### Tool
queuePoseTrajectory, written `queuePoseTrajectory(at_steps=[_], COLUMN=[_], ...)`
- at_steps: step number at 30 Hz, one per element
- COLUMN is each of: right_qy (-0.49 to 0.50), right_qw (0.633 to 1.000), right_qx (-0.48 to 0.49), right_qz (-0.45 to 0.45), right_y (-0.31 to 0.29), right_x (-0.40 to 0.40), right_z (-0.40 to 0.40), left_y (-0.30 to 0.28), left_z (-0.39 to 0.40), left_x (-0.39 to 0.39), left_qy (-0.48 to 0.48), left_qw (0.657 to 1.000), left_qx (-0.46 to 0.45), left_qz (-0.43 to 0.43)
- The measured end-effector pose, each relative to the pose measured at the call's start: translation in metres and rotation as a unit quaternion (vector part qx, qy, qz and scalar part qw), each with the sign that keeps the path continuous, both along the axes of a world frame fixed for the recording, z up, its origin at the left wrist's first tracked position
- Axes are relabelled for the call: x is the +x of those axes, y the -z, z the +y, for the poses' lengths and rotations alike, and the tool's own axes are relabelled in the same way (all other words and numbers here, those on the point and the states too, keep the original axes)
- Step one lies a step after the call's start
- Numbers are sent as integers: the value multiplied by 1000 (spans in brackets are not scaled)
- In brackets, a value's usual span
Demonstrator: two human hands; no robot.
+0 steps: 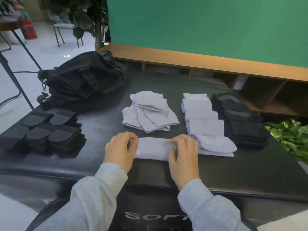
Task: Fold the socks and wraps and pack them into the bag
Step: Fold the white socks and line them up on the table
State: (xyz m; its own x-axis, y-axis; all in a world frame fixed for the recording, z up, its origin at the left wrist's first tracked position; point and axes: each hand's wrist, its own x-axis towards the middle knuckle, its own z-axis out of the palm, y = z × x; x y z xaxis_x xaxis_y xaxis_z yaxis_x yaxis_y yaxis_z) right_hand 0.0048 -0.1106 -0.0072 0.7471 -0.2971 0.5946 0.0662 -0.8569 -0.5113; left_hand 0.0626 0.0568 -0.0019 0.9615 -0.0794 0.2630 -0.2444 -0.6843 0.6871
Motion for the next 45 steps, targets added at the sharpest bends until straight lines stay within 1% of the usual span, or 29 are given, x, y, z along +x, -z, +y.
queuePoseTrajectory(at_steps=[2, 4, 5, 7, 8, 12, 15, 17, 24, 26, 29, 32, 35, 41, 43, 45], right_qy=[-58, -101, -110, -112, -108, -89, -76, -69, -37, -22, 6, 33, 42, 74, 88, 101], right_qw=[998, 990, 986, 982, 982, 987, 987, 989, 991, 992, 990, 989, 987, 981, 979, 980], right_qx=[-31, -74, -81, -44, -26, -19, -10, -31, -50, -52, -24, -8, 10, 31, 11, -22], right_qz=[15, 66, 100, 148, 152, 136, 139, 127, 115, 114, 136, 142, 157, 175, 183, 171], right_y=[0, -1, -2, -5, -5, 1, 1, 3, 5, 3, 3, 3, 0, -3, -3, -3], right_x=[0, -4, -6, -14, -18, -40, -52, -59, -76, -80, -85, -88, -88, -81, -78, -75], right_z=[2, 3, 4, 5, 5, -1, -5, -10, -47, -59, -78, -96, -109, -114, -112, -107], left_y=[-2, -2, -1, 2, 4, 7, 9, 11, 13, 9, 2, -4, -6, -9, -8, -7], left_z=[0, 0, 1, 4, 5, 4, 1, -5, -49, -64, -81, -95, -102, -110, -110, -111], left_x=[-2, -3, -5, -9, -12, -25, -32, -38, -52, -56, -60, -66, -68, -66, -64, -63], left_qy=[12, 34, 44, 63, 77, 131, 150, 153, 177, 178, 208, 251, 253, 240, 236, 231], left_qw=[999, 997, 996, 994, 992, 981, 978, 979, 981, 983, 977, 958, 946, 943, 943, 945], left_qx=[39, 62, 71, 89, 100, 130, 121, 103, 25, 17, 50, 141, 204, 231, 232, 232], left_qz=[13, 8, 10, 16, 11, -58, -82, -89, -72, -46, -24, -7, -20, -19, -20, -18])
